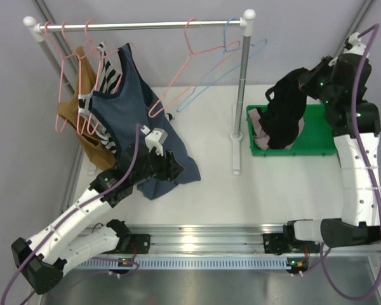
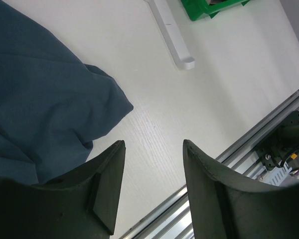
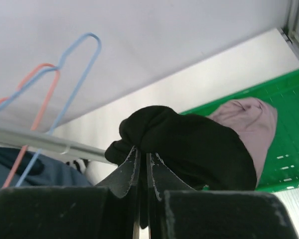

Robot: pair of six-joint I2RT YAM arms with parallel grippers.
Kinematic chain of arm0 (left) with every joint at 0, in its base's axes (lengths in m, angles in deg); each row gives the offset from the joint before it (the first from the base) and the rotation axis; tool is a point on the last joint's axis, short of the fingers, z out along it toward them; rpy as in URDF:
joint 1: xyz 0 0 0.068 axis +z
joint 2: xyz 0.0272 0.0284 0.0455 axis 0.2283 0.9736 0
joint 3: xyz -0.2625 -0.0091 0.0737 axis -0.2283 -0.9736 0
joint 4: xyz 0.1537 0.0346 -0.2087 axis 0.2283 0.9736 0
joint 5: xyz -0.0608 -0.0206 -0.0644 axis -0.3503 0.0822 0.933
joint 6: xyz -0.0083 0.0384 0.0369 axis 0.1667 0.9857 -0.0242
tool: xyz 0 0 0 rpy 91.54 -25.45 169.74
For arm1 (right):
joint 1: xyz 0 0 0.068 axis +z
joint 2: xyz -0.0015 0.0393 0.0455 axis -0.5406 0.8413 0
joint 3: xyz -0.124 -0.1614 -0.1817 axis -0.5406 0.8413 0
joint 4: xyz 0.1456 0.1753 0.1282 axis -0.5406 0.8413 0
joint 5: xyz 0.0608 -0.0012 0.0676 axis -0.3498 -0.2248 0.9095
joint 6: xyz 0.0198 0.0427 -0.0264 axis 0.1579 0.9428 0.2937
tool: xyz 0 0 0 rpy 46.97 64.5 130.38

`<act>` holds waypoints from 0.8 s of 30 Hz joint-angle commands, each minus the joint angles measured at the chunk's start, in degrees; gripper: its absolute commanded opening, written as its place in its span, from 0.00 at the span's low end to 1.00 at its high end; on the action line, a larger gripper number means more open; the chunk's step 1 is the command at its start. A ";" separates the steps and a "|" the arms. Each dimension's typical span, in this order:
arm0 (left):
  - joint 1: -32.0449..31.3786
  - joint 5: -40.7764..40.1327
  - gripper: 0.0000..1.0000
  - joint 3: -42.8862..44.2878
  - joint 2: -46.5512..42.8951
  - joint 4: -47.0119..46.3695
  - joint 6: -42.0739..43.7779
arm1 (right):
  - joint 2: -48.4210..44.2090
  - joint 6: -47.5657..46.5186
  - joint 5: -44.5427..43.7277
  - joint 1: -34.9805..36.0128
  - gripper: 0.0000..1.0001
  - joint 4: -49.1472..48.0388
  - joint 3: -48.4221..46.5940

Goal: Place the tank top on the hanger

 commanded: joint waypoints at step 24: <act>-0.20 3.00 0.62 1.21 -5.48 -7.02 -1.50 | -15.34 11.56 16.13 21.82 0.00 0.66 -1.06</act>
